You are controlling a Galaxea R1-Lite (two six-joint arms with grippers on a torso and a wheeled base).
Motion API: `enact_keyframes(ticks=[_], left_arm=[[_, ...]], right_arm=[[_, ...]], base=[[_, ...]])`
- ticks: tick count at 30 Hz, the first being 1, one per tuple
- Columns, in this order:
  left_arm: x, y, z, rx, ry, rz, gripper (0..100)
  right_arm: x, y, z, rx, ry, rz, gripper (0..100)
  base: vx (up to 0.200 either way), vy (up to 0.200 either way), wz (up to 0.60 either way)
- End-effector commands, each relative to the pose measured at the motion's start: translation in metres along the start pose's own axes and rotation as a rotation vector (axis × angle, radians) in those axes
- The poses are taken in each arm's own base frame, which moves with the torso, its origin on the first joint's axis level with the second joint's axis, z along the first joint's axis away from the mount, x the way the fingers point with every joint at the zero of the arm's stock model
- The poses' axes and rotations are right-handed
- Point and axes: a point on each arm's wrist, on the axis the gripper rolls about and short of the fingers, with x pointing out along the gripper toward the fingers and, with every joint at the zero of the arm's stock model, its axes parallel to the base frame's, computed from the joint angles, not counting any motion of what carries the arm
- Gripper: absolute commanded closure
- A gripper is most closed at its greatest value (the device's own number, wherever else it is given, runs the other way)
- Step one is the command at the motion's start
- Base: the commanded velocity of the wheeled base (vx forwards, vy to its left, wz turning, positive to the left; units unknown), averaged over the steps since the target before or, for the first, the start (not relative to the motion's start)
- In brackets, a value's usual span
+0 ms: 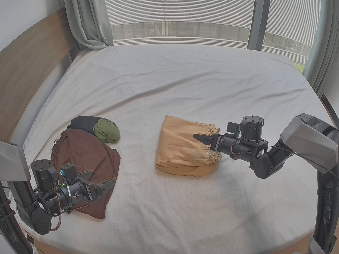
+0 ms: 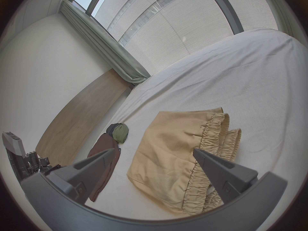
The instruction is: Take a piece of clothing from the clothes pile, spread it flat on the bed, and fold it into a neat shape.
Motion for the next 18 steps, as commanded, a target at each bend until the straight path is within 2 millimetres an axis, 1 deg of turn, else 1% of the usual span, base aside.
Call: enact_keyframes(ticks=[1, 3, 5, 11, 18], left_arm=[[0.0, 0.0, 0.0, 0.0, -0.002, 0.001, 0], [0.0, 0.0, 0.0, 0.0, -0.002, 0.001, 0], [0.0, 0.0, 0.0, -0.001, 0.001, 0.0, 0], [0.0, 0.0, 0.0, -0.001, 0.001, 0.0, 0], [0.0, 0.0, -0.001, -0.002, 0.006, -0.001, 0]], right_arm=[[0.016, -0.01, -0.022, 0.008, 0.037, -0.02, 0], [0.018, -0.012, -0.026, 0.011, 0.047, -0.024, 0], [0.02, -0.02, -0.033, 0.014, 0.06, -0.04, 0], [0.018, -0.027, -0.033, 0.007, 0.06, -0.056, 0], [0.018, -0.028, -0.034, 0.007, 0.064, -0.057, 0]], base=[[0.0, 0.0, 0.0], [0.0, 0.0, 0.0], [0.0, 0.0, 0.0], [0.0, 0.0, 0.0], [0.0, 0.0, 0.0]])
